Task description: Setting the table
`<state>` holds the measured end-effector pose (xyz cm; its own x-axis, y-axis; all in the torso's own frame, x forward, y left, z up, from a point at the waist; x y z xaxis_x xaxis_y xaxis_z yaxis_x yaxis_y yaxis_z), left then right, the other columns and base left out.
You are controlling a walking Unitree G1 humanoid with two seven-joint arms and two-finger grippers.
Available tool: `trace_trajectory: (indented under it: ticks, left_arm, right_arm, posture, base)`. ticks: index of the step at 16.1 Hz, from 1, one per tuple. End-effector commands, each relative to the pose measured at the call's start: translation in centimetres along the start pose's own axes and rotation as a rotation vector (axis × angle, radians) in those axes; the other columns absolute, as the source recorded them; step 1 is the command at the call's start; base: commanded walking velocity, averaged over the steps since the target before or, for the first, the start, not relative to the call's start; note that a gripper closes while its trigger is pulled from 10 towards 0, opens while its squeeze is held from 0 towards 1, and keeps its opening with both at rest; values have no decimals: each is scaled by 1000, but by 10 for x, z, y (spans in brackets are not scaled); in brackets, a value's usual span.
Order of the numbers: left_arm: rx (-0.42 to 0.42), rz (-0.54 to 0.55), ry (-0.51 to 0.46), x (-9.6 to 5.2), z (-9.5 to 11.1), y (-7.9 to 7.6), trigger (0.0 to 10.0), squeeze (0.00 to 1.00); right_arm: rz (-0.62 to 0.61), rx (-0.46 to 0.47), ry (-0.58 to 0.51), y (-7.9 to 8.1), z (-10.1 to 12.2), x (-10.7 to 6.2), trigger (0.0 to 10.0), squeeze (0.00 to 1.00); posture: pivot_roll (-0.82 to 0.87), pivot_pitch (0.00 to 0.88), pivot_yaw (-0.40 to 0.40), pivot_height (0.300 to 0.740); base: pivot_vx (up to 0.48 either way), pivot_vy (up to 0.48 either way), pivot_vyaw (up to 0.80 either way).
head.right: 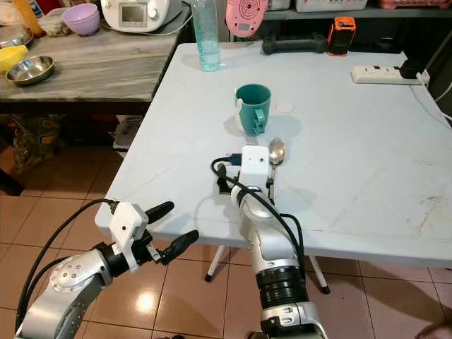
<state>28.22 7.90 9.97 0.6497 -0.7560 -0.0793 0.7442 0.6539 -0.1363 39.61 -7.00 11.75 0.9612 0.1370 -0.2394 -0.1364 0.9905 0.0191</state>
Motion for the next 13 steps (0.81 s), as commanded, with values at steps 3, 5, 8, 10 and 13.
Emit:
trace_trajectory:
  ticks: [3, 5, 8, 10, 13]
  left_arm:
    - [14, 0, -2, 0, 5, 2, 10000, 0]
    - [18, 4, -7, 2, 6, 3, 10000, 0]
    - [20, 1, -4, 3, 6, 2, 10000, 0]
    - [22, -2, -2, 3, 6, 2, 10000, 0]
    - [25, -2, 0, 3, 6, 3, 10000, 0]
  right_arm:
    - [23, -6, 146, 12, -35, -3, 1294, 0]
    - [3, -21, 177, 8, -41, -5, 0, 0]
    - [-62, -34, 223, -7, -47, -4, 0, 0]
    - [-86, -59, 250, -10, -45, -3, 0, 0]
    - [-79, -76, 274, -11, -50, -6, 0, 0]
  posture:
    - [-30, 144, 75, 740]
    - [-30, 143, 74, 740]
    - [-30, 134, 76, 740]
    - [-30, 134, 76, 740]
    - [-30, 132, 75, 740]
  base:
    - [0, 0, 0]
    - [0, 0, 0]
    - [0, 0, 0]
    - [0, 0, 0]
    - [0, 0, 0]
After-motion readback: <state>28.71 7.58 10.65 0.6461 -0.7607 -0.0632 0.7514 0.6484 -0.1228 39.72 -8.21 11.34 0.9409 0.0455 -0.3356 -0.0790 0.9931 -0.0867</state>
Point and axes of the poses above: a point about 5 cm out from each wrist's last joint towards the gripper, its own x axis pointing out of the wrist towards the gripper, its own z axis along the axis of the wrist's last joint, y = z × x, the point moved 6 cm from there along x, pointing out of the wrist towards the gripper, and after that the axes turned 7 degrees about -x, right-handed, at the moved point
